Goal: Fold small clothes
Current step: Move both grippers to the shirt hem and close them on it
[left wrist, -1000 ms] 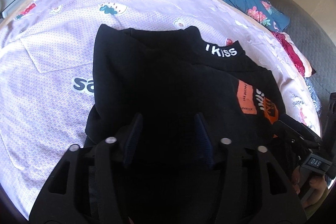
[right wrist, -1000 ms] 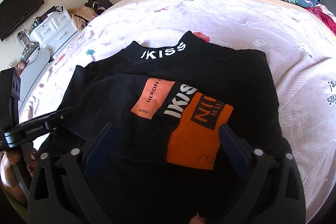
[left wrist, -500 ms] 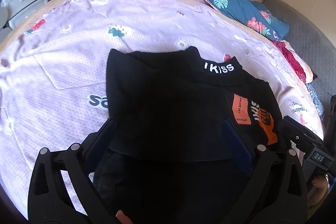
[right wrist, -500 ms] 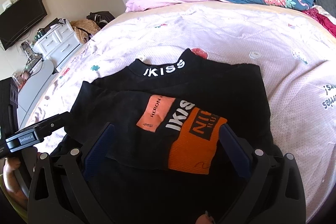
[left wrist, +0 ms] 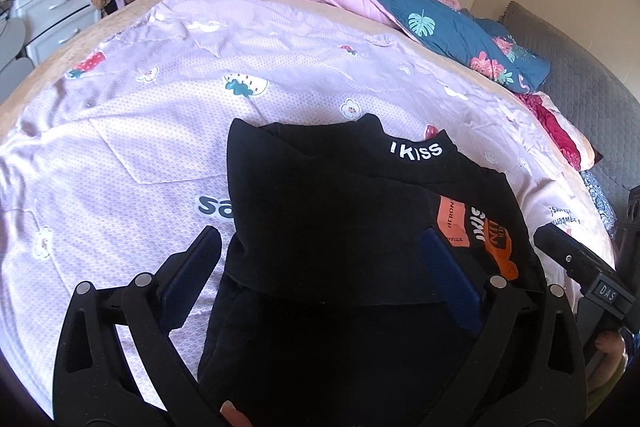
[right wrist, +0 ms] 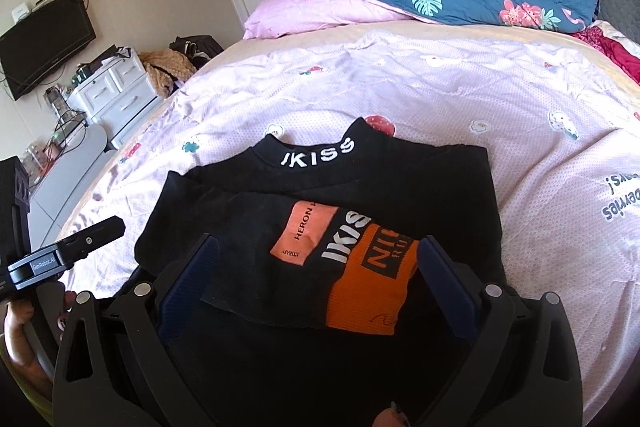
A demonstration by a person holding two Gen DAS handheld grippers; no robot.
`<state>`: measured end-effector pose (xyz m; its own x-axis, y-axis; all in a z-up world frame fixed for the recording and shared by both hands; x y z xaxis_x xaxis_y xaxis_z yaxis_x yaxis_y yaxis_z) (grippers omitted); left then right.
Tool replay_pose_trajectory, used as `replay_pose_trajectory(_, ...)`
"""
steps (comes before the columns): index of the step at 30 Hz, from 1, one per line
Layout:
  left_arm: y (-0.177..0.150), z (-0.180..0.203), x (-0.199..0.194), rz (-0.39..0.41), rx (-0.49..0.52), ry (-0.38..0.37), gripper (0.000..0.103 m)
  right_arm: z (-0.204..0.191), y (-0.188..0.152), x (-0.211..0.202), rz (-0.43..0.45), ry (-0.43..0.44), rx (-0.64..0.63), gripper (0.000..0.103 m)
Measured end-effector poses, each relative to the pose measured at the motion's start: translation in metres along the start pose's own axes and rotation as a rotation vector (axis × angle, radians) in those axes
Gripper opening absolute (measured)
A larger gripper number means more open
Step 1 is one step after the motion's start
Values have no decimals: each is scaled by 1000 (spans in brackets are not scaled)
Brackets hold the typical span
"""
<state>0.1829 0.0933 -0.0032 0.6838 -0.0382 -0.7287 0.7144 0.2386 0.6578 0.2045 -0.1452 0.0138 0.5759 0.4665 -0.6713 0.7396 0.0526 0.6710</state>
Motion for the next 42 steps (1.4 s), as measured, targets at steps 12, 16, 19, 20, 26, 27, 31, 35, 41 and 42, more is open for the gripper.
replay_pose_trajectory(12,0,3,-35,33,9,-14,94,-15,8,-32,65,31,-13,99)
replay_pose_trajectory(16,-7,8,-53,60,21,-55,94,-23,2,-45,75,31,-49,99)
replay_pose_trajectory(19,-17,8,-61,66,37,-45,94,-26,-2,-56,87,18,-74,99)
replay_pose_trajectory(20,-21,8,-64,67,37,-44,94,-27,-3,-58,90,14,-78,99)
replay_pose_trajectory(26,-32,4,-80,88,33,-55,94,-25,-17,-72,91,-7,-86,99)
replay_pose_trajectory(27,-34,3,-82,91,32,-52,94,-24,-20,-74,89,-14,-87,99)
replay_pose_trajectory(31,-40,0,-88,95,30,-41,94,-21,-30,-81,81,-28,-87,99)
replay_pose_trajectory(35,-50,-6,-92,89,23,-28,94,-20,-37,-88,75,-37,-82,99)
replay_pose_trajectory(41,-65,-14,-96,65,15,-3,94,-20,-48,-100,67,-46,-88,99)
replay_pose_trajectory(42,-66,-15,-96,62,15,0,94,-20,-50,-102,65,-49,-90,99)
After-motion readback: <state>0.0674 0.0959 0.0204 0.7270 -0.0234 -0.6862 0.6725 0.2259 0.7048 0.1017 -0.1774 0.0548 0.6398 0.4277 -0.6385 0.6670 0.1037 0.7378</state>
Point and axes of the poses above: each gripper's, at about its wrist camera, not at the fingertips, and x roughly the way its jaws point, z to its right, y to its top, the point moved 3 cm from there along x, roughly the way its jaws point, and after that the axes turned 5 degrees about y, right-handed, at the moved point
